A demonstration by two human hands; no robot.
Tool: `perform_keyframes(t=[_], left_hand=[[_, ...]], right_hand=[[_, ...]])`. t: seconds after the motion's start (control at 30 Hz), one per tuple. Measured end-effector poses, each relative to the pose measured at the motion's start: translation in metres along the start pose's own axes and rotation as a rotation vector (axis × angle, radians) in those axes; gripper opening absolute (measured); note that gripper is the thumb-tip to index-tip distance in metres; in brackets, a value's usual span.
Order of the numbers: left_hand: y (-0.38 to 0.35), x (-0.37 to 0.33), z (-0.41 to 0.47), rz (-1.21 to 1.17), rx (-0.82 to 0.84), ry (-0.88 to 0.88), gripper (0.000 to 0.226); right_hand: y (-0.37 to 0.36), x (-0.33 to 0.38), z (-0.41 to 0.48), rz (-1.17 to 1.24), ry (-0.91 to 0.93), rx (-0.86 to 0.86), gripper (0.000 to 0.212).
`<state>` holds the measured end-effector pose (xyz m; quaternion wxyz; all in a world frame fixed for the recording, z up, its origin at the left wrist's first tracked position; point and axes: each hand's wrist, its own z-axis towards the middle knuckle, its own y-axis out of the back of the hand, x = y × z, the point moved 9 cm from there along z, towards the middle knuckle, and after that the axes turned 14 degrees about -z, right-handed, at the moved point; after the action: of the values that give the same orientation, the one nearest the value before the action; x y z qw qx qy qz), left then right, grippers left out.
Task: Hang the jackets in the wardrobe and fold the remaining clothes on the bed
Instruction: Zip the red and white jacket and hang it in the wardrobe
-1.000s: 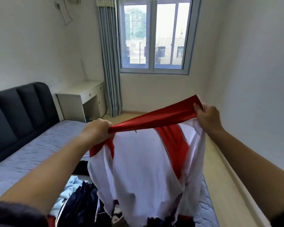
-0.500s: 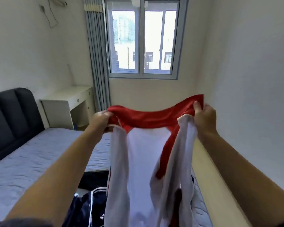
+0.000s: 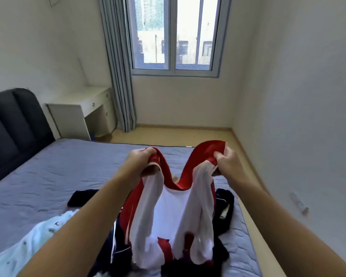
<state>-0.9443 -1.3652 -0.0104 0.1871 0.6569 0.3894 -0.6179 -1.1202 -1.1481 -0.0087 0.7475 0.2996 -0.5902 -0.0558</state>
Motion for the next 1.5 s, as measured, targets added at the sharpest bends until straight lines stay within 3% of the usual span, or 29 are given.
perform_keyframes(t=[0.13, 0.27, 0.4, 0.47, 0.57, 0.63, 0.8, 0.9, 1.0, 1.1, 1.27, 1.5], left_hand=[[-0.005, -0.016, -0.027, -0.176, 0.031, -0.006, 0.018], [-0.014, -0.006, -0.053, -0.164, 0.135, 0.018, 0.016], [-0.029, -0.020, -0.062, -0.306, 0.203, -0.041, 0.015], [-0.038, -0.035, -0.058, -0.375, 0.234, -0.089, 0.016], [-0.057, -0.047, -0.037, -0.377, 0.291, -0.100, 0.013], [-0.068, -0.031, -0.011, -0.289, 0.278, -0.014, 0.013], [-0.078, 0.053, 0.060, -0.113, 0.082, 0.247, 0.010], [-0.099, 0.082, 0.099, -0.111, 0.191, 0.296, 0.020], [-0.093, 0.129, 0.115, -0.064, 0.210, 0.384, 0.047], [-0.054, 0.212, 0.107, 0.099, 0.088, 0.461, 0.037], [0.015, 0.359, 0.039, 0.200, -0.060, 0.769, 0.011], [0.073, 0.519, -0.031, 0.186, -0.147, 0.996, 0.011]], right_hand=[[0.004, 0.029, -0.021, 0.083, 0.066, 0.100, 0.035], [0.002, 0.024, -0.048, 0.249, -0.014, 0.167, 0.028], [0.023, 0.030, -0.051, 0.556, -0.188, 0.142, 0.026], [0.041, 0.043, -0.043, 0.667, -0.186, 0.110, 0.024], [0.052, 0.052, -0.022, 0.682, -0.120, 0.096, 0.016], [0.037, 0.037, -0.005, 0.589, -0.118, 0.113, 0.025], [-0.030, -0.057, 0.041, 0.354, -0.319, 0.081, 0.046], [-0.056, -0.082, 0.081, 0.207, -0.255, 0.107, 0.067], [-0.090, -0.108, 0.084, 0.072, -0.227, 0.312, 0.091], [-0.124, -0.172, 0.044, -0.044, -0.292, 0.435, 0.088], [-0.170, -0.303, -0.056, -0.167, -0.536, 0.542, 0.080], [-0.248, -0.441, -0.154, -0.168, -0.810, 0.678, 0.065]])
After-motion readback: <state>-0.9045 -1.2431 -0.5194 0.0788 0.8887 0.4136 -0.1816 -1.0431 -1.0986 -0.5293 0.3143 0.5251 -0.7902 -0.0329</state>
